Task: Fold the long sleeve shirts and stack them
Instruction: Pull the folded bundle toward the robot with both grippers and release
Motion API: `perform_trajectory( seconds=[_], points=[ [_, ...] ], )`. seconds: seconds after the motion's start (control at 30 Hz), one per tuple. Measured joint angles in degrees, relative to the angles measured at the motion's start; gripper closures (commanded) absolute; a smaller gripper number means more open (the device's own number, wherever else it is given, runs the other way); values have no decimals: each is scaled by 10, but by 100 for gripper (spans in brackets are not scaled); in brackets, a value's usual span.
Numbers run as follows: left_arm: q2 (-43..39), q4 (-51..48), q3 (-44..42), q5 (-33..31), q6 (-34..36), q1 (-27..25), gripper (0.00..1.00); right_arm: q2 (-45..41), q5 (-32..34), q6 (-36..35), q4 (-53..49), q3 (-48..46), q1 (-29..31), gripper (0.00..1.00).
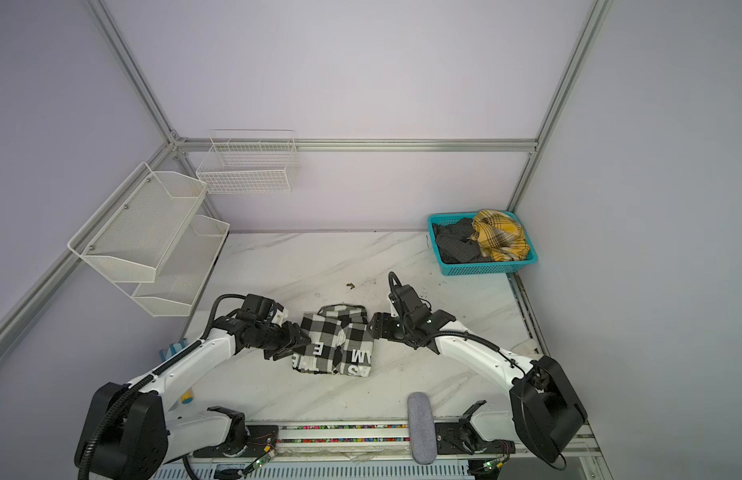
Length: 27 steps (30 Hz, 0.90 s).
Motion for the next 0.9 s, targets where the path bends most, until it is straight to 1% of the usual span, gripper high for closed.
perform_trajectory(
  seconds=[0.1,0.2,0.3,0.4,0.53,0.57,0.63,0.67,0.7,0.73,0.8,0.83,0.9],
  points=[
    [42,-29,51,-23,17,12,32,63,-18,-20,5,28,-24,33],
    [88,-26,108,-36,33,22,34,110,-44,-42,12,45,-37,38],
    [140,-4,140,-31,43,37,36,139,-67,-58,19,53,-37,39],
    [188,14,145,-19,49,43,45,158,-88,-68,33,52,-37,41],
    [213,20,145,-8,57,43,54,171,-112,-68,61,40,-37,58],
    [213,24,145,-7,61,43,59,172,-116,-69,67,37,-37,62],
    [216,28,148,-5,66,43,71,172,-119,-68,73,34,-37,70],
    [221,32,153,-1,68,43,80,172,-120,-69,77,35,-37,75],
    [226,36,156,2,70,43,92,172,-120,-69,81,35,-37,82],
    [230,39,160,5,69,43,100,171,-120,-69,83,35,-37,90],
    [233,47,163,11,67,43,100,165,-118,-68,82,36,-37,98],
    [231,48,163,12,66,43,100,160,-116,-70,82,36,-36,100],
    [217,46,163,10,63,43,100,134,-110,-70,74,38,-36,100]
  ],
)
